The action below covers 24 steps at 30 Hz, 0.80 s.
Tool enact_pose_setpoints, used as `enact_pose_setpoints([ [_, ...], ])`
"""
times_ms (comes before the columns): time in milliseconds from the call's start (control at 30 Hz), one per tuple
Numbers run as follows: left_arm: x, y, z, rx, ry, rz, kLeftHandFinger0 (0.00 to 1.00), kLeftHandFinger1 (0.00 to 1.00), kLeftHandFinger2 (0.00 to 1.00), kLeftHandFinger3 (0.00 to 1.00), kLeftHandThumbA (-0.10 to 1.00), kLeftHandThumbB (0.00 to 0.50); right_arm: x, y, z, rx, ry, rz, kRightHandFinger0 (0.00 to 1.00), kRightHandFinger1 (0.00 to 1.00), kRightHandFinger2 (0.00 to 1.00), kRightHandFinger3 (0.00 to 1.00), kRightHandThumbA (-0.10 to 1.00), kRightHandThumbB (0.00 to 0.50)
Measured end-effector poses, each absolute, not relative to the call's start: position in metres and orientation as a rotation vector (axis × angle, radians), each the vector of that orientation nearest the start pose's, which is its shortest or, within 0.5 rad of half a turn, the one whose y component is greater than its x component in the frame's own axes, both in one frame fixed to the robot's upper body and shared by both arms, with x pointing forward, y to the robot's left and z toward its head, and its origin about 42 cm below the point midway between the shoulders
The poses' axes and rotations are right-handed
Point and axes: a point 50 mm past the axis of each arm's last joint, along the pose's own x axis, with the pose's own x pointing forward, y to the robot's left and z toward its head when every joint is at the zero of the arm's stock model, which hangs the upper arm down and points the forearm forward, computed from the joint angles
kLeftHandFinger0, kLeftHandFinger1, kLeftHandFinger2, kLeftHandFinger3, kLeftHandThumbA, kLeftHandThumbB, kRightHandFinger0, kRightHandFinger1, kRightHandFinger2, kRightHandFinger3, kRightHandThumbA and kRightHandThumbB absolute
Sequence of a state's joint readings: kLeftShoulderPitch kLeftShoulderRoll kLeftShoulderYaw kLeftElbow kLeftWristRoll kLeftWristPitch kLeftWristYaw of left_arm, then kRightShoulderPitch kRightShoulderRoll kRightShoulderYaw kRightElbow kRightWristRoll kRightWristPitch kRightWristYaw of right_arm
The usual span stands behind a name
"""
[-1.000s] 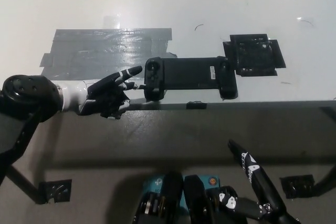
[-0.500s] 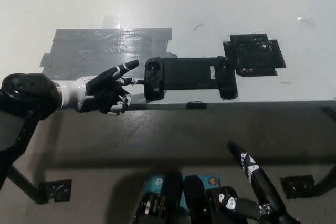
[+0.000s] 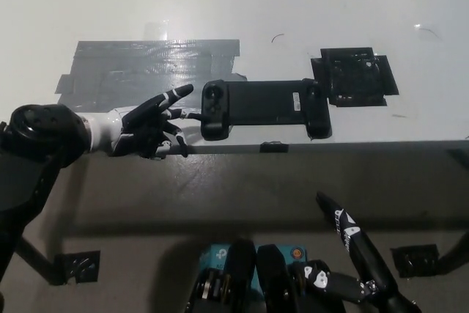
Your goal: A controller is being placed at the center of the desk near the left hand and the robot uses its left hand's index finger to press a button at the left area of the controller
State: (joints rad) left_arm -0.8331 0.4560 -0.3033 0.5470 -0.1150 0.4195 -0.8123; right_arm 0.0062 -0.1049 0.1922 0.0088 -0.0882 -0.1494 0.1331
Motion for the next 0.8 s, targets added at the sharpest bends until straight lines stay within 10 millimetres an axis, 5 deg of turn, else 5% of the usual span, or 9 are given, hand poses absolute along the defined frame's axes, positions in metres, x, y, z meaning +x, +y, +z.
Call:
enact_pose_setpoints([
  [67,0.502,0.254,0.250,0.414,0.380,-0.837,0.11,0.06,0.38,1.00,1.00,0.483,0.275,-0.183,0.097,-0.188,-0.124,0.338,1.00,1.00,1.00,1.00,0.83,0.249],
  [200,0.505,0.252,0.252,0.428,0.378,-0.826,0.10,0.11,0.43,1.00,1.00,0.484,0.275,-0.183,0.097,-0.190,-0.125,0.337,1.00,1.00,1.00,1.00,0.82,0.245],
  [233,0.505,0.252,0.252,0.431,0.378,-0.824,0.22,0.12,0.42,1.00,1.00,0.481,0.275,-0.184,0.097,-0.190,-0.125,0.337,1.00,1.00,1.00,1.00,0.81,0.251],
  [300,0.506,0.252,0.252,0.436,0.377,-0.819,0.19,0.08,0.39,1.00,1.00,0.488,0.275,-0.184,0.097,-0.189,-0.124,0.336,1.00,1.00,1.00,1.00,0.81,0.247],
  [367,0.507,0.250,0.252,0.439,0.375,-0.812,0.00,0.03,0.36,1.00,1.00,0.484,0.275,-0.184,0.097,-0.190,-0.125,0.336,1.00,1.00,1.00,1.00,0.83,0.237],
  [500,0.509,0.249,0.254,0.447,0.373,-0.807,0.00,0.00,0.26,1.00,1.00,0.461,0.275,-0.184,0.098,-0.189,-0.126,0.335,1.00,1.00,1.00,1.00,0.83,0.247],
  [800,0.511,0.242,0.255,0.433,0.360,-0.813,0.00,0.00,0.27,1.00,1.00,0.461,0.275,-0.183,0.098,-0.187,-0.126,0.335,1.00,1.00,1.00,1.00,0.81,0.243],
])
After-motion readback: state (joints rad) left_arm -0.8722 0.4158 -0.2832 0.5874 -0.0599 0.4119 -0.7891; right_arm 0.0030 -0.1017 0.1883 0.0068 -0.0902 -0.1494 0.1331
